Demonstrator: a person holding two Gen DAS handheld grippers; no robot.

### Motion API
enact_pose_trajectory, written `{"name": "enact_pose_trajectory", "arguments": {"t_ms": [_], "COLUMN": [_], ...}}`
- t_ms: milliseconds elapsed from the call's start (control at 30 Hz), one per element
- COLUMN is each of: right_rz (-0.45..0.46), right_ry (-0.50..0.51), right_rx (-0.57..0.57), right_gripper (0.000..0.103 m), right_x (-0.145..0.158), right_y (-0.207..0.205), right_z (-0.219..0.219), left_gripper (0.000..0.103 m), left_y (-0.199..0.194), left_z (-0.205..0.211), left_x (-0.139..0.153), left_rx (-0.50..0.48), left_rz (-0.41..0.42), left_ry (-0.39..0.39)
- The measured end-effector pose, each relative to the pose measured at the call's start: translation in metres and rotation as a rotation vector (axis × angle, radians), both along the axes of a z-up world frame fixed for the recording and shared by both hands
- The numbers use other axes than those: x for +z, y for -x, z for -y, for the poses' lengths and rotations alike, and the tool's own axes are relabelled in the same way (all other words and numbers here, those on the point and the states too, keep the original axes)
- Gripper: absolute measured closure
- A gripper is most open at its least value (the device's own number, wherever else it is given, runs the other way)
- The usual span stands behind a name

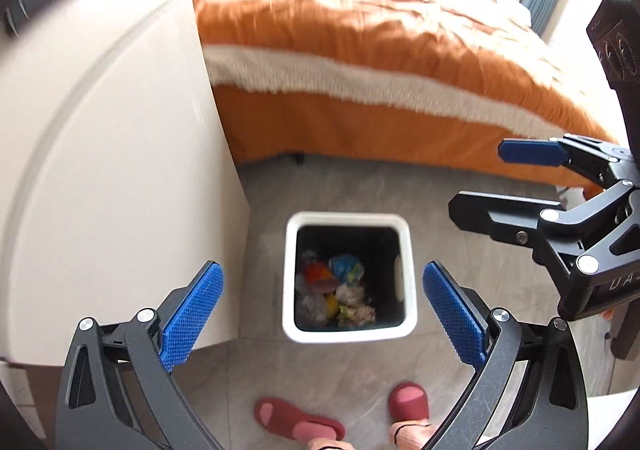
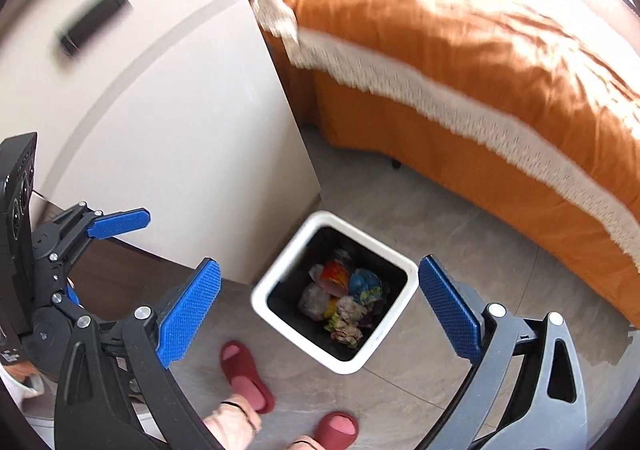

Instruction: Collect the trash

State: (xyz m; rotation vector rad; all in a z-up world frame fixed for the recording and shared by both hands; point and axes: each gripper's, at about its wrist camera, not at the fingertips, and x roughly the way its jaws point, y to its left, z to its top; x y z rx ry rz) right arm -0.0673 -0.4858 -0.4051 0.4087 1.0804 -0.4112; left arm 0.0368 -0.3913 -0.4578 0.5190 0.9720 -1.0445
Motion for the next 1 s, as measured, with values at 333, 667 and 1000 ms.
{"name": "enact_pose_trajectory", "arguments": {"t_ms": [333, 667, 1000], "right_rz": [0.188, 0.377, 0.556], "right_ry": [0.087, 0.147, 0.123], "right_rx": [0.046, 0.174, 0.403], "right_gripper": [0.004, 0.004, 0.004], "right_x": [0.152, 0.273, 0.344], "right_y": [-0.003, -0.023, -0.045], "right_z": [-0.027, -0.071, -0.141], "left_gripper": [0.005, 0.005, 0.005], "left_y": [0.011, 0.026, 0.044], "left_z": [-0.043, -0.096, -0.185], "left_x": [0.156, 0.277, 0.361], "left_rx": [0.171, 0.301, 0.538], "left_rz": [0.082, 0.268, 0.419], "left_ry": [0.209, 0.308, 0.353]}}
